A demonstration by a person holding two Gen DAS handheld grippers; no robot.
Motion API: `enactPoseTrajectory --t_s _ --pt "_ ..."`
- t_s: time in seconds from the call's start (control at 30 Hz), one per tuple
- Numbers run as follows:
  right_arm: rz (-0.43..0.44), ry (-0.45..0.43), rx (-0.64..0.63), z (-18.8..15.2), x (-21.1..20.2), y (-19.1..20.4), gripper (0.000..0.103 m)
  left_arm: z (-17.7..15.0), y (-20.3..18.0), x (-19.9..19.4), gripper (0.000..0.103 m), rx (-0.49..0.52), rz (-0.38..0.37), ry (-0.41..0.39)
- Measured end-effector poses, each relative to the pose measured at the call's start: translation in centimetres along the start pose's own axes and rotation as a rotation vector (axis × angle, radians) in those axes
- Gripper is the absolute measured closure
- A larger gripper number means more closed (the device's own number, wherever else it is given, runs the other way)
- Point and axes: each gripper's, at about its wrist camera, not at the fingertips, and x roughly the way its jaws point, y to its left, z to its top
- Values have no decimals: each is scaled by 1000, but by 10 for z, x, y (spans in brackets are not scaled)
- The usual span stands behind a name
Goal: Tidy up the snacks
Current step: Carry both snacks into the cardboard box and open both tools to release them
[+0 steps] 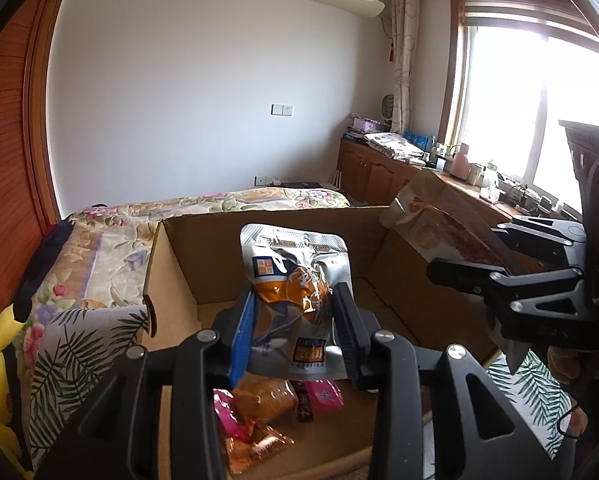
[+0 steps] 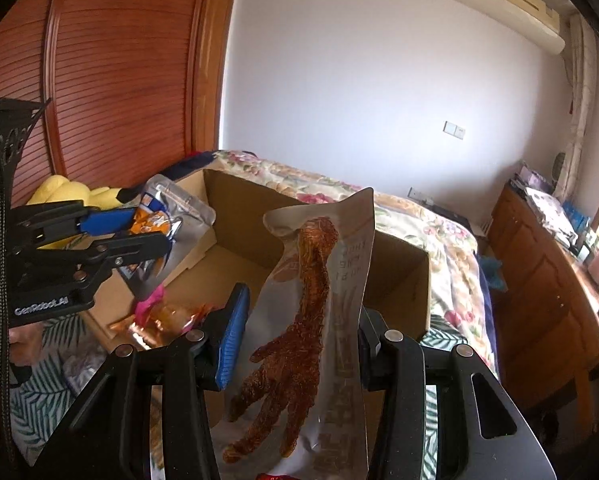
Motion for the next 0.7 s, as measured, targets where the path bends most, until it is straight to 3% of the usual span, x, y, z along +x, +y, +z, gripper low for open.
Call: enactPoseTrajectory --t_s 0.53,0.6,0.7 --pt "47 59 22 0 35 -6 54 -2 -6 20 63 -5 22 57" --pt "50 67 26 0 36 -6 51 -2 -5 19 55 -6 28 54" --pt "44 70 33 2 38 -5 50 -2 -5 17 55 -8 30 49"
